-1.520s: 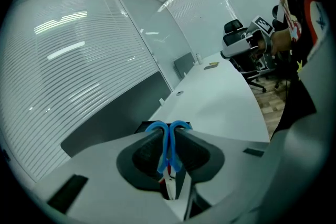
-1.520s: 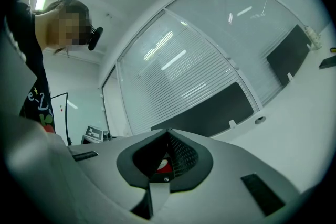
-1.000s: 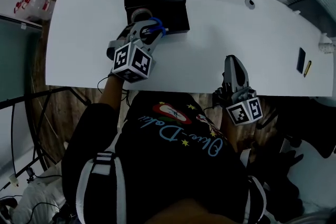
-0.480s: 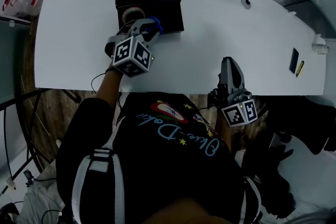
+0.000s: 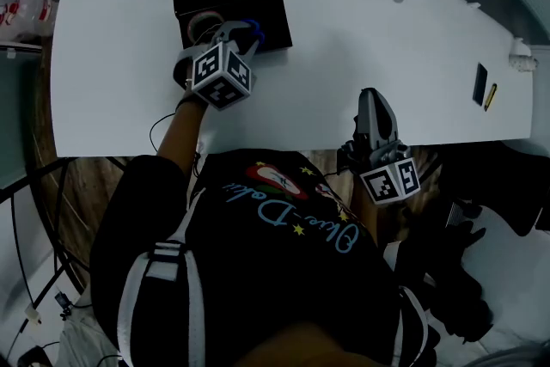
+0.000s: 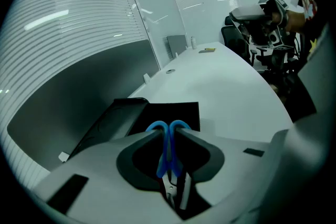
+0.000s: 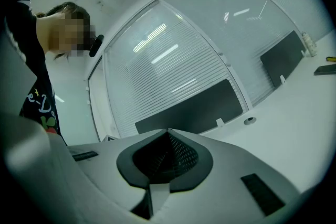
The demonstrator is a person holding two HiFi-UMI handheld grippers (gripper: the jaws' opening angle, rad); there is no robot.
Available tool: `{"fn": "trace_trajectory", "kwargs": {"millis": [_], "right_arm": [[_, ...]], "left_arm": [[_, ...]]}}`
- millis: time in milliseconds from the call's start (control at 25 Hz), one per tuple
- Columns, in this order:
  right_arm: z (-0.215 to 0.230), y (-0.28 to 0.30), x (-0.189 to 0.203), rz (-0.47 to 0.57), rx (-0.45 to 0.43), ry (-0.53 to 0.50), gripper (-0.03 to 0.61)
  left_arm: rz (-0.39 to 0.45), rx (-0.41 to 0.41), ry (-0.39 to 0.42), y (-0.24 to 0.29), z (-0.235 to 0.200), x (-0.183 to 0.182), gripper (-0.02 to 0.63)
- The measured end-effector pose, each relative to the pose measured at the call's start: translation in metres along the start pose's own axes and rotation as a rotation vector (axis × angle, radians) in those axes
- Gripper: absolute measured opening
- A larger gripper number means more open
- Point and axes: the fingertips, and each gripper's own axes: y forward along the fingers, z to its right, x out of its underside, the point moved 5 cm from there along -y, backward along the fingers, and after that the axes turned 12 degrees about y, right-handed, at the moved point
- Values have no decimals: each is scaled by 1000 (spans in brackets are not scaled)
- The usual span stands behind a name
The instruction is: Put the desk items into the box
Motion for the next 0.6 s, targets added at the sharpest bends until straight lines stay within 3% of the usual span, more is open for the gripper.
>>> {"fn": "trace_trajectory", "kwargs": {"millis": [400, 600], "right_arm": [[7, -2, -2, 24, 37, 2, 30], [6, 6, 2, 9, 31, 12, 30]], "left_arm": [[-46, 101, 15, 24, 4, 6, 104], [-51, 191, 3, 27, 3, 7, 107]]}}
